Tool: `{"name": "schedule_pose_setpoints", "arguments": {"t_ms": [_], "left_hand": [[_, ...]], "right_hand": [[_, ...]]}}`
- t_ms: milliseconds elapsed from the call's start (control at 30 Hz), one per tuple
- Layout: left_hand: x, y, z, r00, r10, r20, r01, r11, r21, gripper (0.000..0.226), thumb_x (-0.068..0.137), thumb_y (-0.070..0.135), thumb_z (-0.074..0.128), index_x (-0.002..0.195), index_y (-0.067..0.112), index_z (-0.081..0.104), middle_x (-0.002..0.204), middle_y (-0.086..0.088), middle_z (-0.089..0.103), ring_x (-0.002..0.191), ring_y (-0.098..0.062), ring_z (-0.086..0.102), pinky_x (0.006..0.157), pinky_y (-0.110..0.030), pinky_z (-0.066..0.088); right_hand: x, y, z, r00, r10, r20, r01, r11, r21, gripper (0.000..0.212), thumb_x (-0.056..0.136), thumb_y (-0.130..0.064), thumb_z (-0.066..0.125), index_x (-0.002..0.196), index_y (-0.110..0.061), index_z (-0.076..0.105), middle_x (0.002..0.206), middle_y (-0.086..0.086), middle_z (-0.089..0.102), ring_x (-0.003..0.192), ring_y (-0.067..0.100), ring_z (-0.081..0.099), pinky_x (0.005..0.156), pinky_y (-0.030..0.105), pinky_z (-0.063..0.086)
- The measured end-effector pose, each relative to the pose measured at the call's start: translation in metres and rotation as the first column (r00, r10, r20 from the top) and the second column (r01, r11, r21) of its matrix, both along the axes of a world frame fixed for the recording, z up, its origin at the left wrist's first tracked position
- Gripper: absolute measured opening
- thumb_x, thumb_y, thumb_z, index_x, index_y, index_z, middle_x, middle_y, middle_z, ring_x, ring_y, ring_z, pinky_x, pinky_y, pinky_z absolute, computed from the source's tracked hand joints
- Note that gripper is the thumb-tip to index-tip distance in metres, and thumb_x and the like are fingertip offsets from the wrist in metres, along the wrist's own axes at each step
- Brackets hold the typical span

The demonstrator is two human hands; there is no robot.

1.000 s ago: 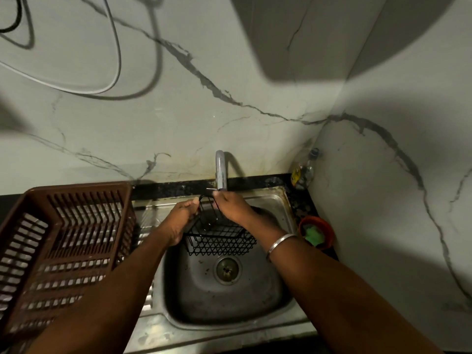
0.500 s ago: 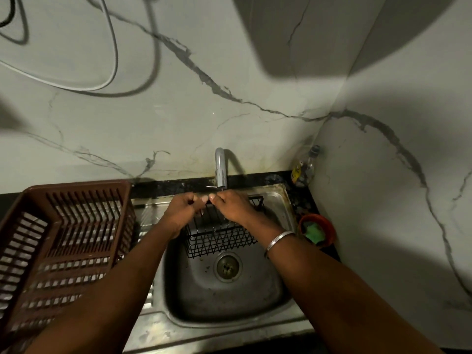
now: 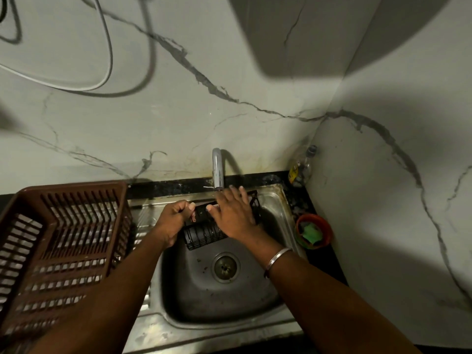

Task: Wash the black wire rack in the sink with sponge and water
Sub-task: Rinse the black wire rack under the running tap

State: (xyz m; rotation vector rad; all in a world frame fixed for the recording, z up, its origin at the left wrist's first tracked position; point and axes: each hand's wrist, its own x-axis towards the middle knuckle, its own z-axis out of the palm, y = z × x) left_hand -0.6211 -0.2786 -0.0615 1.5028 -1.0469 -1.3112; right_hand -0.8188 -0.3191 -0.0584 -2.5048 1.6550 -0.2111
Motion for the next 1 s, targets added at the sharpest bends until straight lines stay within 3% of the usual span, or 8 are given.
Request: {"name": "schedule_pose_setpoints", "arguments": {"t_ms": [100,200,300,467,567,700,833,1000], "left_hand": [[0.001,-0.002,-0.002,0.999,0.031,0.008,-0.031,0.999,-0.024,0.036,0.109,0.018,0.060,0.077,0.001,0.065,0.070,-0.008,0.061,0.072,-0.019,0.053,0.076,-0.037,0.045],[0.003,-0.001,-0.006,0.998,0.049,-0.026,-0.049,0.999,-0.007,0.037,0.109,0.019,0.060,0.075,0.007,0.065,0.070,-0.007,0.060,0.069,-0.017,0.053,0.073,-0.037,0.046],[0.006,0.000,-0.004,0.997,0.065,-0.040,-0.065,0.998,-0.014,0.035,0.109,0.017,0.059,0.077,0.004,0.063,0.067,-0.004,0.059,0.065,-0.012,0.053,0.069,-0.034,0.046],[0.007,-0.002,-0.005,0.997,0.077,-0.027,-0.077,0.997,-0.017,0.035,0.109,0.014,0.057,0.076,0.005,0.062,0.065,-0.001,0.060,0.061,-0.008,0.053,0.066,-0.032,0.046],[0.007,-0.003,-0.003,0.996,0.083,-0.010,-0.083,0.995,-0.049,0.035,0.109,0.012,0.058,0.074,0.005,0.062,0.063,0.001,0.059,0.061,-0.007,0.051,0.067,-0.032,0.044],[0.007,-0.005,-0.001,0.995,0.095,0.002,-0.095,0.993,-0.068,0.035,0.109,0.010,0.057,0.075,0.003,0.061,0.063,0.001,0.060,0.061,-0.007,0.053,0.065,-0.029,0.047],[0.007,-0.007,0.000,0.995,0.104,0.006,-0.103,0.990,-0.098,0.036,0.108,0.009,0.058,0.073,0.005,0.061,0.065,0.000,0.060,0.064,-0.008,0.053,0.071,-0.031,0.046],[0.003,-0.006,0.004,0.993,0.114,-0.003,-0.114,0.988,-0.104,0.035,0.109,0.008,0.055,0.076,0.000,0.059,0.060,0.008,0.061,0.059,-0.001,0.053,0.062,-0.016,0.048]], "right_hand": [[0.009,0.011,0.002,0.996,-0.076,-0.037,0.076,0.997,0.006,0.079,0.105,-0.062,0.013,0.165,-0.011,0.019,0.171,0.024,0.018,0.162,0.039,0.002,0.130,0.057,0.003],[0.014,0.019,-0.005,0.999,0.021,-0.036,-0.023,0.998,-0.062,0.075,0.109,-0.054,0.020,0.167,-0.007,0.013,0.173,0.019,0.016,0.163,0.033,0.002,0.130,0.054,0.004],[0.007,0.016,-0.004,0.998,-0.052,-0.034,0.051,0.998,-0.035,0.083,0.104,-0.061,0.012,0.167,-0.006,0.009,0.174,0.020,0.006,0.162,0.033,-0.004,0.131,0.053,0.004],[0.012,0.031,-0.009,0.997,0.079,-0.017,-0.080,0.992,-0.102,0.075,0.108,-0.053,0.018,0.167,-0.006,0.014,0.174,0.017,0.015,0.163,0.032,0.006,0.131,0.053,0.011],[0.008,0.032,-0.011,1.000,-0.001,-0.003,0.000,0.996,-0.093,0.077,0.107,-0.052,0.016,0.166,-0.004,0.011,0.174,0.018,0.007,0.163,0.031,-0.003,0.131,0.052,0.008],[0.006,0.041,-0.014,0.994,0.111,-0.001,-0.110,0.984,-0.139,0.071,0.109,-0.047,0.022,0.166,-0.005,0.017,0.174,0.017,0.009,0.163,0.029,0.001,0.131,0.051,0.015],[0.002,0.044,-0.015,0.995,0.095,-0.001,-0.094,0.985,-0.145,0.070,0.110,-0.046,0.021,0.166,-0.006,0.016,0.175,0.017,0.004,0.163,0.030,-0.005,0.132,0.051,0.007],[-0.003,0.045,-0.014,0.993,0.114,-0.017,-0.115,0.976,-0.187,0.069,0.110,-0.047,0.024,0.166,-0.008,0.019,0.175,0.016,0.008,0.163,0.030,-0.004,0.132,0.051,0.006]]}}
